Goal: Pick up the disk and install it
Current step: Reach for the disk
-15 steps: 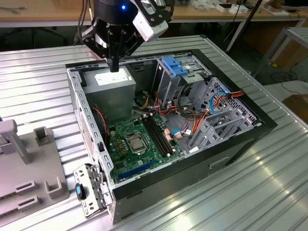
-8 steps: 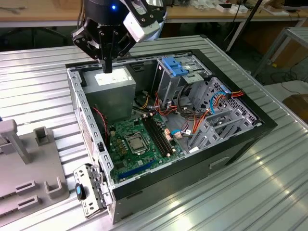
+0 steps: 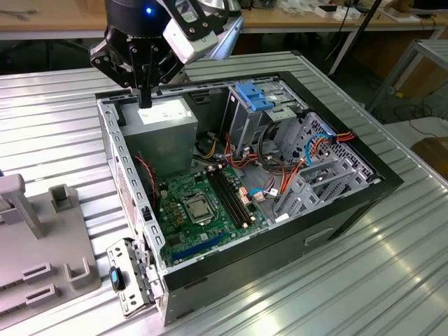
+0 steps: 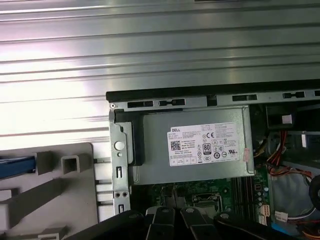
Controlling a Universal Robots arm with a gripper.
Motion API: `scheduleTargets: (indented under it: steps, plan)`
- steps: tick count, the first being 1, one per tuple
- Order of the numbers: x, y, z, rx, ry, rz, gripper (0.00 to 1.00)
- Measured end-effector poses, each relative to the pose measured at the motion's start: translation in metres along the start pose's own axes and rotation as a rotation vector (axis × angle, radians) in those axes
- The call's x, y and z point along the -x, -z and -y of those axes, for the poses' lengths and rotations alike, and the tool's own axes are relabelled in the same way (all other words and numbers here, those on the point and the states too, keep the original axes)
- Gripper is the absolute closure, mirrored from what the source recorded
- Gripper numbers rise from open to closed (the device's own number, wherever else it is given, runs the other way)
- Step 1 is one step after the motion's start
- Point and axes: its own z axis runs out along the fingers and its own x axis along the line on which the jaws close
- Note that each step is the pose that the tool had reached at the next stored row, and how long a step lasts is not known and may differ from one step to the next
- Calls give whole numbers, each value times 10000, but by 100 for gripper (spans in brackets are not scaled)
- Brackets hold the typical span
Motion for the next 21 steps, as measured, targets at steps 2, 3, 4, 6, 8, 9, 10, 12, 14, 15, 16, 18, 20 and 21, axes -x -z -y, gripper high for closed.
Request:
scheduleTargets:
  steps: [2, 3, 4, 6, 8, 9, 10, 12, 14, 15, 16, 18, 20, 21]
  plan:
    - [-31, 1, 2, -1, 0, 0, 89]
    - [-59, 2, 4, 0, 1, 0, 89]
    - [-74, 2, 6, -1, 1, -1, 89]
    - [-122, 4, 9, 0, 0, 0, 89]
    - [-178, 5, 13, -1, 1, 0, 89]
    - [-194, 6, 15, -1, 0, 0, 89]
    - [-219, 6, 16, -1, 1, 0, 89]
    - [-253, 7, 19, -1, 1, 0, 89]
    - [-294, 8, 22, -1, 0, 0, 89]
    - [-311, 9, 23, -1, 0, 0, 89]
    - [-333, 10, 25, -1, 0, -1, 89]
    - [-374, 11, 28, -1, 0, 0, 89]
    - [-405, 12, 31, -1, 1, 0, 89]
    - [-423, 12, 32, 0, 1, 0, 89]
